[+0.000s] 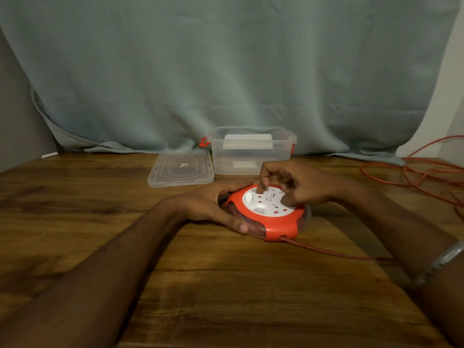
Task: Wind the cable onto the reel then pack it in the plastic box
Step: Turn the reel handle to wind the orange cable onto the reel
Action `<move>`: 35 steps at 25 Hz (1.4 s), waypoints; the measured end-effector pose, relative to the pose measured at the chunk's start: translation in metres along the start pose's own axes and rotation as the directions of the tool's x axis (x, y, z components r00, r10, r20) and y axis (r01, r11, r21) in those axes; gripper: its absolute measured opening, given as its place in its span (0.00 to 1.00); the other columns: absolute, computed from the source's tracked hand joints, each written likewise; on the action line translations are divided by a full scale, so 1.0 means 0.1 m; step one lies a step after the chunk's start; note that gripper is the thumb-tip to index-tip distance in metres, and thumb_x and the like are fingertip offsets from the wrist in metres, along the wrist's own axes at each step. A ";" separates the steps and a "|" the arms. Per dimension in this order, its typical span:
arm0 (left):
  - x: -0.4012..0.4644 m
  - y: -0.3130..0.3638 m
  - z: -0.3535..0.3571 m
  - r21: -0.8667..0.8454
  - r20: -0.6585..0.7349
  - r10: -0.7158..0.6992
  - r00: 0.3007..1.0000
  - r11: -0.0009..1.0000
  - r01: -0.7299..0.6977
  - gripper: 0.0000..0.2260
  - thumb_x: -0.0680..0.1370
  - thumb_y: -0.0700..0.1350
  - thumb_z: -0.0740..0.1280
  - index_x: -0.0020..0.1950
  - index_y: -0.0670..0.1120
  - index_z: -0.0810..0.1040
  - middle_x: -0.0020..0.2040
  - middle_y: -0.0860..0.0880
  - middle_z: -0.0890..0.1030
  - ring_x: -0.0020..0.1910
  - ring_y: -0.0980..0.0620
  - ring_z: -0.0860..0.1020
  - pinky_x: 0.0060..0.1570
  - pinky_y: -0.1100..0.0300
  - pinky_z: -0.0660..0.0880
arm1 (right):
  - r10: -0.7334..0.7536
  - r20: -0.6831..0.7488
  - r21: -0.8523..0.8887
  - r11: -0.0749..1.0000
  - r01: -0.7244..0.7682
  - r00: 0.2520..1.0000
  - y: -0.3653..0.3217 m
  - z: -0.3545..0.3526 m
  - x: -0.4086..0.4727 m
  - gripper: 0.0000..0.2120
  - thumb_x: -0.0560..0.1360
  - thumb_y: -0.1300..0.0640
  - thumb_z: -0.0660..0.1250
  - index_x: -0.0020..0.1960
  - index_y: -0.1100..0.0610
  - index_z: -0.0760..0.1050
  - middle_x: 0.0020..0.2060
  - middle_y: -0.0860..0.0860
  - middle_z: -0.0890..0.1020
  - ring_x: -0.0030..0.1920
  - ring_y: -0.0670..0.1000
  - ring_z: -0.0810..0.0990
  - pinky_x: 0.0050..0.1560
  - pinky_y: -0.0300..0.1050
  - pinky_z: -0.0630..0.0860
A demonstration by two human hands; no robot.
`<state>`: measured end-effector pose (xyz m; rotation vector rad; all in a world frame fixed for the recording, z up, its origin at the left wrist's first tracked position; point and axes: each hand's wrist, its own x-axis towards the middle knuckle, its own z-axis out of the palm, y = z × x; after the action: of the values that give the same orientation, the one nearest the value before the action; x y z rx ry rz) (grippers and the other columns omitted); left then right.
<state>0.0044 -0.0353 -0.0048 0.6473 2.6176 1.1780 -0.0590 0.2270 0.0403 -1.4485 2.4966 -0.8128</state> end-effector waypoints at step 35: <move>-0.04 0.06 0.05 0.096 -0.078 -0.009 0.997 0.995 0.016 0.40 0.68 0.51 0.83 0.70 0.72 0.64 0.63 0.74 0.75 0.62 0.76 0.74 0.60 0.75 0.73 | 0.054 -0.284 -0.263 0.956 -0.132 0.957 -0.13 0.20 0.12 0.18 0.70 0.44 0.80 0.35 0.52 0.76 0.24 0.44 0.77 0.26 0.42 0.74 0.31 0.44 0.68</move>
<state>0.0119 -0.0301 -0.0034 0.6135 2.7538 1.1000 -0.0481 0.2041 0.0321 -1.3605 2.9683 -0.7083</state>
